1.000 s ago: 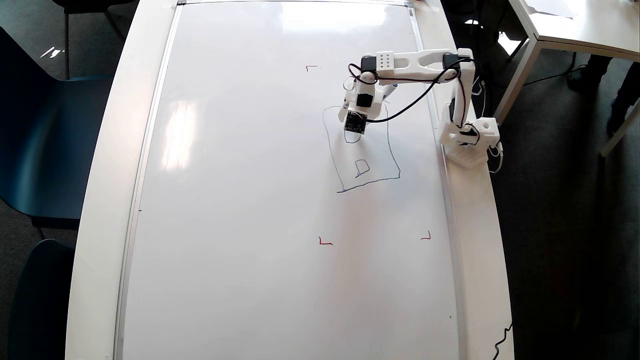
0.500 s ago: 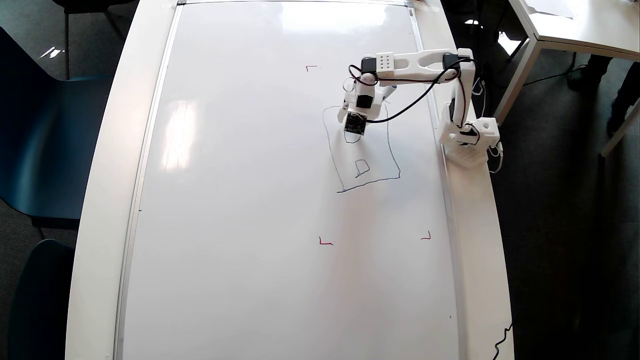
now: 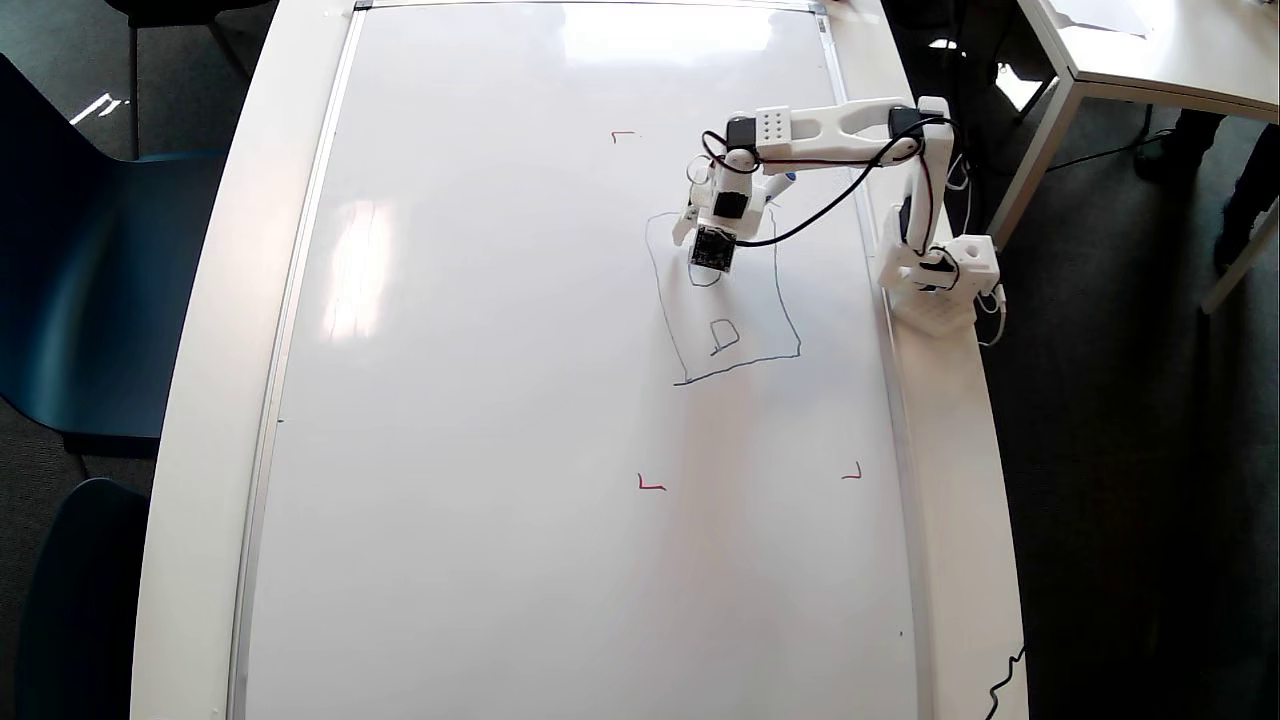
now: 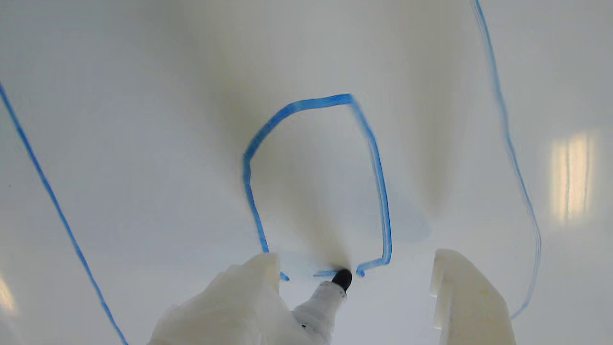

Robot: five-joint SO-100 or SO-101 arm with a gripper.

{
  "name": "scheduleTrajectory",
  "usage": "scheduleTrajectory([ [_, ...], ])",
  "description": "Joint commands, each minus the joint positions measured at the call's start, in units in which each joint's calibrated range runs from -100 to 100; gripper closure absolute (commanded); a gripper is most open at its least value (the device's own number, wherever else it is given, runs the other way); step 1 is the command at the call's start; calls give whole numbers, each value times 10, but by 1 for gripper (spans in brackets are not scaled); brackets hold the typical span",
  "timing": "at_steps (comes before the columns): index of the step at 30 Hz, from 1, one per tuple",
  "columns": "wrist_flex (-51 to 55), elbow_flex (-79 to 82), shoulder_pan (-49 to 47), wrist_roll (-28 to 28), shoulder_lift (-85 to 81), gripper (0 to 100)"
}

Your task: Draw on a whiteboard a robot head using a pen attached to the gripper

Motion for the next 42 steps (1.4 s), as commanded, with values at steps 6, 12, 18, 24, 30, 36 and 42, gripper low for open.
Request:
scheduleTrajectory([
  [6, -15, -3, 5, 11, -1, 79],
  [12, 64, -3, -13, 7, -118, 79],
  [18, 90, -3, -25, 10, -181, 79],
  [24, 158, 7, -51, 7, -216, 79],
  [30, 178, 75, -87, -1, -215, 79],
  [36, 179, 86, -126, 13, -215, 79],
  [42, 177, 90, -129, 15, -214, 79],
])
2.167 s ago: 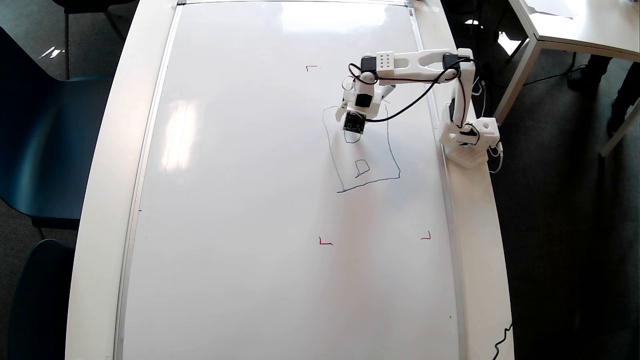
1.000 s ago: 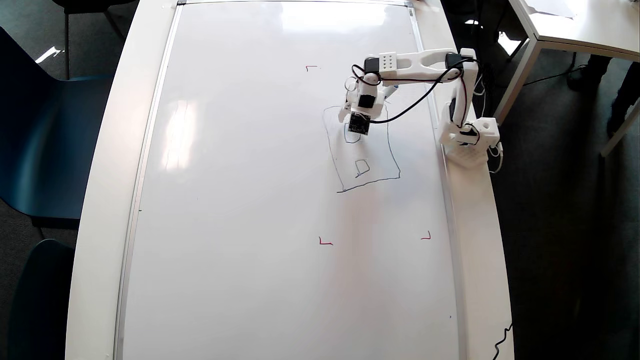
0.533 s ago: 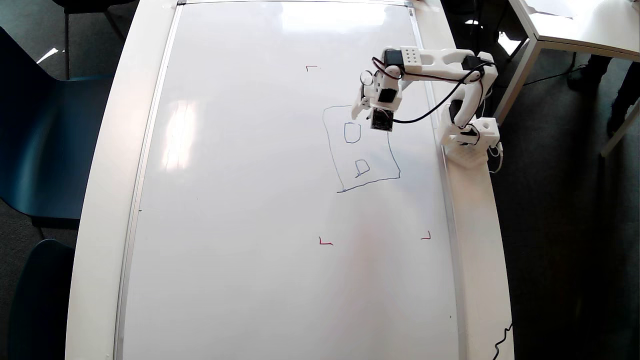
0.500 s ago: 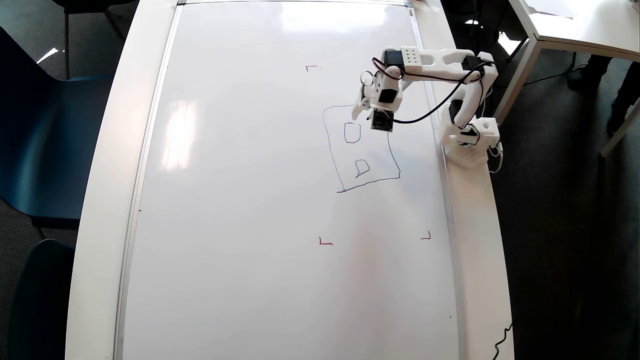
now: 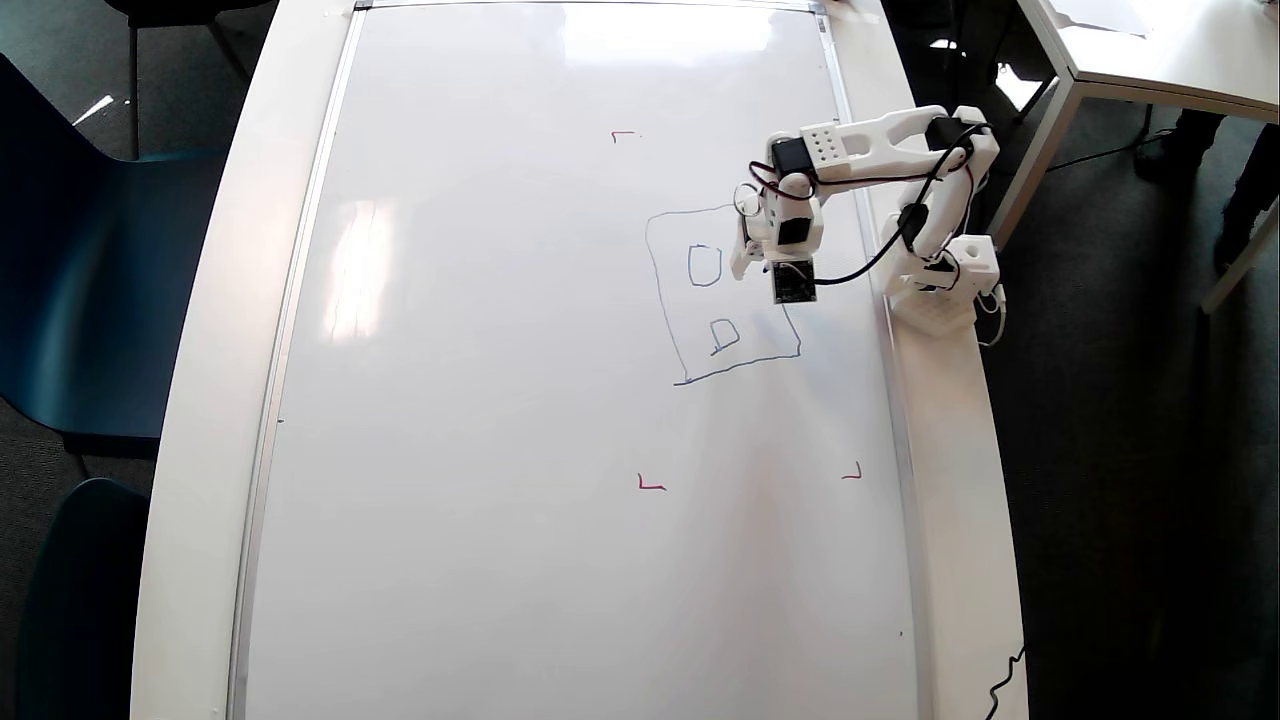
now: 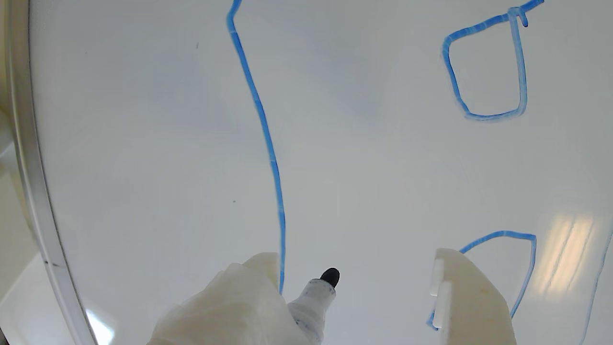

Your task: Draw on a whiteboard a robot head using a pen attached to the gripper

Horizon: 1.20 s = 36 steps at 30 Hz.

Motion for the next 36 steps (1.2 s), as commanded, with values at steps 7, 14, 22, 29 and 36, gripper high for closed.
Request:
scheduleTrajectory([
  [7, -15, -3, -22, 11, 17, 79],
  [14, -33, -14, -21, 19, 50, 79],
  [22, -51, -55, -22, 23, 86, 79],
  [29, -51, -82, -36, 20, 108, 79],
  [36, -62, -77, -47, 18, 118, 79],
])
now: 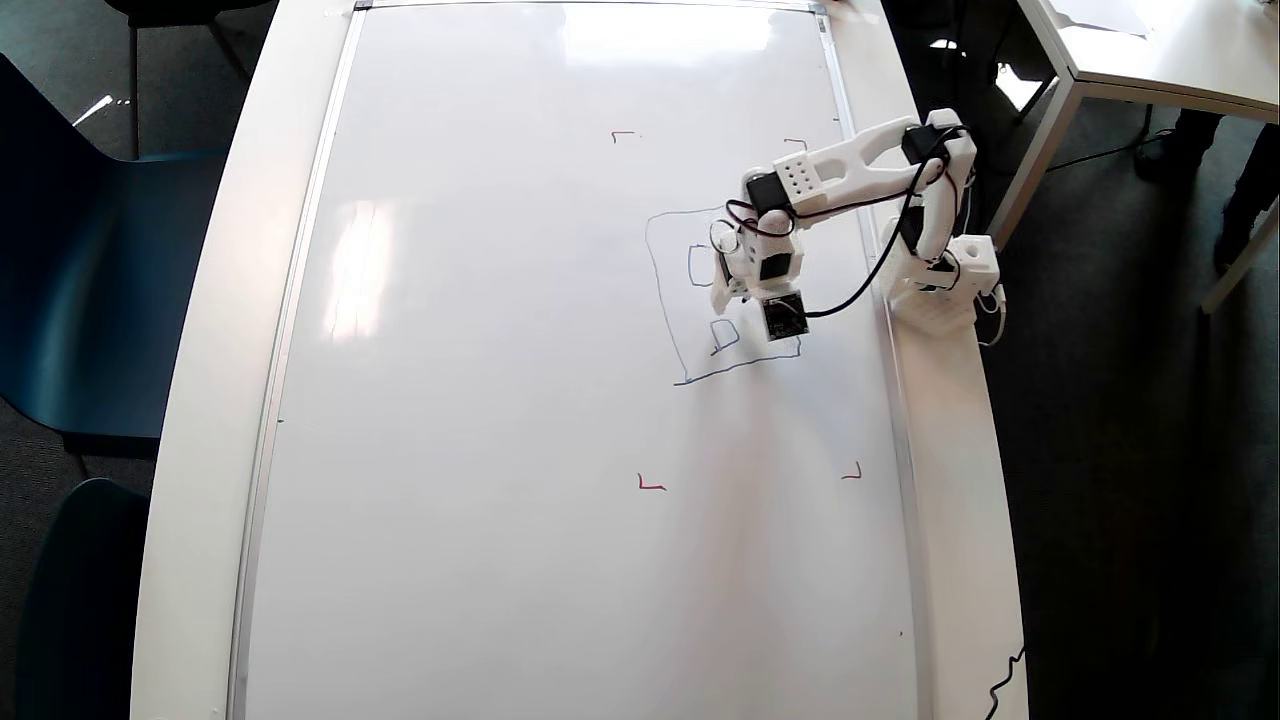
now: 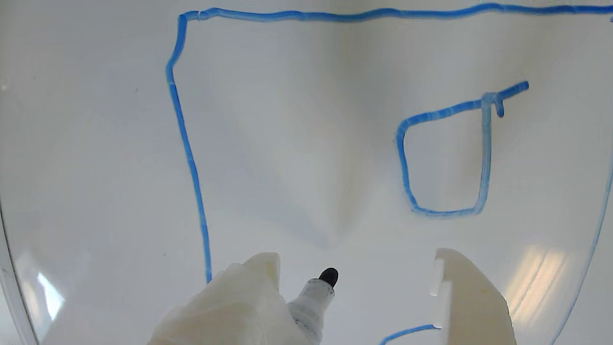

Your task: Draw on a whiteboard a robot head using a pen attached to the gripper

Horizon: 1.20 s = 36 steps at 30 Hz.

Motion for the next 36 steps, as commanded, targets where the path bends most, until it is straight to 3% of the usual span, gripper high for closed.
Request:
scheduleTrajectory([
  [1, -6, -13, -1, -3, 1, 79],
  [16, -27, -17, 7, -2, 23, 79],
  [27, -8, -7, 106, 3, 18, 79],
  [36, 23, 63, 105, 3, -21, 79],
])
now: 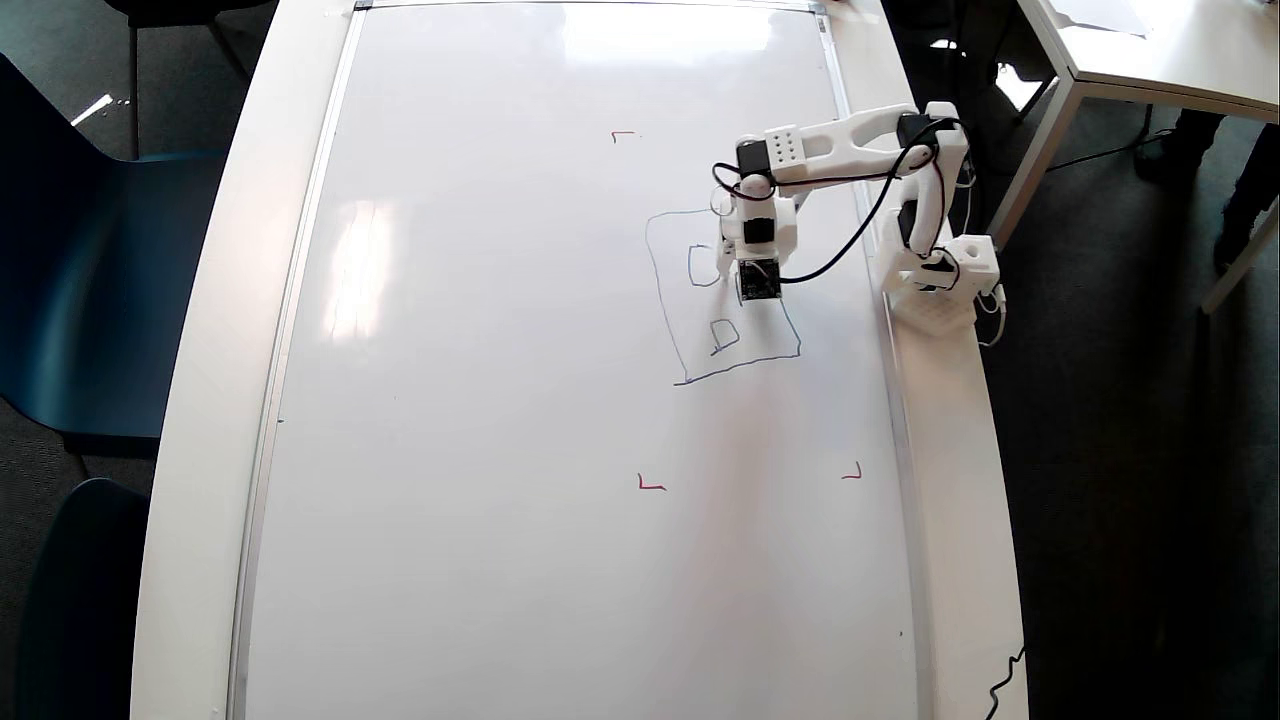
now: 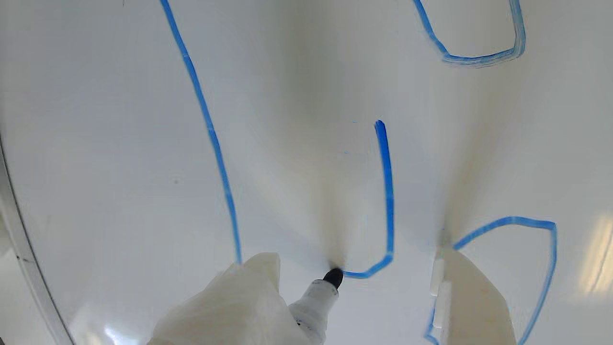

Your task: Draw on a whiteboard a robot head using a pen attached to the gripper

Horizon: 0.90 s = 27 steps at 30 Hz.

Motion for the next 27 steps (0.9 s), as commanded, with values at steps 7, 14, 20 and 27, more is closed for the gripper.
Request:
scheduleTrajectory([
  [7, -4, 31, -29, 1, -36, 79],
  [14, -31, 32, -72, -3, -36, 79],
  [20, -54, 34, -84, -3, -29, 79],
  [27, -86, 32, -85, 2, -29, 79],
])
